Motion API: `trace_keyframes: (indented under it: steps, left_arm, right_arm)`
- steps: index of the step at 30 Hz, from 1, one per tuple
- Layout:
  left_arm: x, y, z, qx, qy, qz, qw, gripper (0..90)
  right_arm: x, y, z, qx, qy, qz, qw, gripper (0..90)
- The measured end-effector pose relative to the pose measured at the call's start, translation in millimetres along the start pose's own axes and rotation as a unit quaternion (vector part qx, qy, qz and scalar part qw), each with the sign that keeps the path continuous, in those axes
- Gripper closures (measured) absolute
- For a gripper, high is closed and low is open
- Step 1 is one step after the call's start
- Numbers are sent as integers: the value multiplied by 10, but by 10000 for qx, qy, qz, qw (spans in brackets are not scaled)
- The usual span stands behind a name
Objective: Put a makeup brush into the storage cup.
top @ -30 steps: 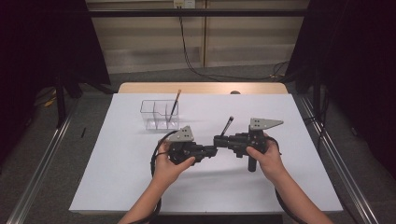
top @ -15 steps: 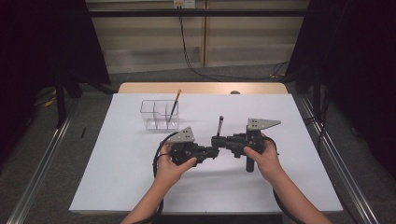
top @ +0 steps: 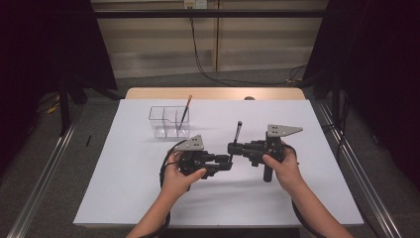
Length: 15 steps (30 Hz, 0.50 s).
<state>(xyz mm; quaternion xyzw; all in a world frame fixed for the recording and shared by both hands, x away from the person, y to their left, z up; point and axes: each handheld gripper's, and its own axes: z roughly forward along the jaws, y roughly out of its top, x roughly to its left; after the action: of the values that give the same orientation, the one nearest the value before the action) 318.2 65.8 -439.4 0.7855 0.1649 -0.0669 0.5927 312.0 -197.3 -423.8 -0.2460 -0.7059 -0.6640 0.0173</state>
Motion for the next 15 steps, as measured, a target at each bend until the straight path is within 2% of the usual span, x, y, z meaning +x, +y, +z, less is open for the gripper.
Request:
trace_keyframes:
  steps: [1,6,9,12,15]
  left_arm:
    - [9,6,-27,-80,-62,10,9999,641]
    - [17,59,-85,-265,-58,93,9996,502]
    - [22,96,-117,-304,-21,47,9995,413]
    - [30,99,-129,-367,-64,1,9993,387]
    - [42,102,-139,-426,-91,-53,9990,304]
  right_arm:
    - [-4,0,-8,-9,-3,-1,10000,845]
    - [-17,-2,-33,-21,-18,7,10000,844]
    - [-16,-4,-37,-7,-26,-12,10000,844]
    - [-17,-4,-39,0,-26,-18,10000,845]
    - [-17,-11,-39,28,-35,-41,10000,845]
